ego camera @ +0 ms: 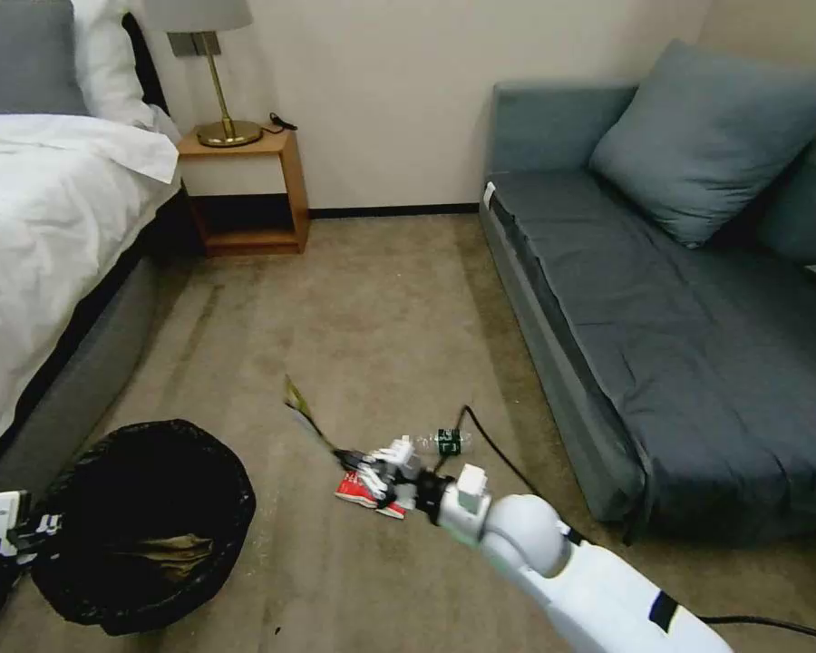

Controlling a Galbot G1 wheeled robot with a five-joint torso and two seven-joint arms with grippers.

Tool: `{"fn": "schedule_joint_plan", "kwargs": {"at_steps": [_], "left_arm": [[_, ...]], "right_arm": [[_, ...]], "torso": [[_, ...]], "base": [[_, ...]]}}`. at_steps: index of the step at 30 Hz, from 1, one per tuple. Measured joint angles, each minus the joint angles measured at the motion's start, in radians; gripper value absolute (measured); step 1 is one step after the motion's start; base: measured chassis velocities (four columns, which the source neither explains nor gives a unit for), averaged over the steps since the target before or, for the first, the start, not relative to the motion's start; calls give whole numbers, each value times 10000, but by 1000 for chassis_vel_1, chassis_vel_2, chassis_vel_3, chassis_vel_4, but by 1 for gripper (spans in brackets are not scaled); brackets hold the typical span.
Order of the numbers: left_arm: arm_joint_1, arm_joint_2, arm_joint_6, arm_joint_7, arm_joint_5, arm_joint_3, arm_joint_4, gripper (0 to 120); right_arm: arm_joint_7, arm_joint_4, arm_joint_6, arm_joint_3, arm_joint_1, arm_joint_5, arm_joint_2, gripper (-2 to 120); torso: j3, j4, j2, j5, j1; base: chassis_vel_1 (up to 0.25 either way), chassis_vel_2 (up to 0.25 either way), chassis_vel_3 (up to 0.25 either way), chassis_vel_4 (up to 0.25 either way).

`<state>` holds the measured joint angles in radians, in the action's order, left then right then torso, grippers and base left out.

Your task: Pick up the trash bin, then pick up the garbage on the floor and place it into the trash bin.

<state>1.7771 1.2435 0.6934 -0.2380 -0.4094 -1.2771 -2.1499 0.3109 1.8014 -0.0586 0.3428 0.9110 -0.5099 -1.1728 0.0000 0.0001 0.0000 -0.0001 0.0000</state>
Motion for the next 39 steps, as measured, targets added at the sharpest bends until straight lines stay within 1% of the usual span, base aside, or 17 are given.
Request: {"fn": "schedule_joint_plan", "kwargs": {"at_steps": [1,2,5,7,9,12,17,20,21,24,25,28,31,32,34,36,39], "left_arm": [[3,6,0,0,0,6,-9,3],[22,20,0,0,6,13,-48,3],[21,21,0,0,8,13,-73,3],[6,20,3,1,30,26,-99,3],[2,21,5,3,38,42,-115,3],[-14,40,15,3,71,148,-158,3],[-12,42,21,-2,65,186,-171,3],[1,44,21,5,37,186,-213,3],[1,44,21,5,37,186,-213,3],[28,44,14,18,21,184,-274,3],[28,44,14,18,21,184,-274,3],[30,21,14,21,-6,156,-368,3],[27,12,14,22,-16,143,-373,3],[20,-4,14,26,-20,134,-365,3],[-6,-19,14,37,-24,122,-282,3],[-17,-27,14,40,-25,107,-232,3],[-53,-80,6,47,-57,-15,18,3]], "right_arm": [[-25,23,-54,145,-76,-85,-70,0],[-174,39,-166,880,-441,-283,-376,0],[-286,-197,-35,1534,-812,-71,-744,0],[-411,-652,168,2159,-1184,261,-1330,0],[-446,-726,185,2254,-1240,287,-1446,0],[-746,-1098,197,2643,-1460,429,-1983,0],[-959,-1484,193,2723,-1510,806,-2288,0],[-1113,-1635,181,2671,-1438,998,-2358,15],[-1113,-1635,181,2671,-1438,998,-2358,15],[-1118,-1717,184,2591,-1383,1067,-2239,28],[-1118,-1717,184,2591,-1383,1067,-2239,28],[-1109,-1713,198,2498,-1284,1125,-2124,44],[-1107,-1651,201,2429,-1219,1155,-2069,48],[-1110,-1523,202,2294,-1130,1205,-1984,57],[-1126,-1319,209,2062,-1000,1370,-1800,65],[-1139,-1214,213,1937,-925,1447,-1690,69],[-1218,-781,181,1129,-596,1699,-1192,83]], "torso": [[0,0,0,0,0],[0,0,0,-1,0],[0,2,0,0,0],[0,1,0,0,0],[0,1,0,0,-1],[1,0,0,-2,-1],[1,0,0,-2,0],[0,-1,0,-1,-1],[0,-1,0,-1,-1],[0,-2,0,-1,-1],[0,-2,0,-1,-1],[0,-2,0,0,0],[1,-2,0,0,0],[0,-2,0,1,-1],[0,-1,0,2,-1],[0,-2,0,1,0],[0,-2,0,2,0]], "base": [[0,0,0,0],[0,0,0,0],[0,0,0,0],[0,0,0,0],[0,0,0,0],[0,0,0,0],[0,0,0,0],[0,0,0,0],[0,0,0,0],[0,0,0,0],[0,0,0,0],[0,0,0,0],[0,0,0,0],[0,0,0,0],[0,0,0,0],[0,0,0,0],[0,0,0,0]]}}
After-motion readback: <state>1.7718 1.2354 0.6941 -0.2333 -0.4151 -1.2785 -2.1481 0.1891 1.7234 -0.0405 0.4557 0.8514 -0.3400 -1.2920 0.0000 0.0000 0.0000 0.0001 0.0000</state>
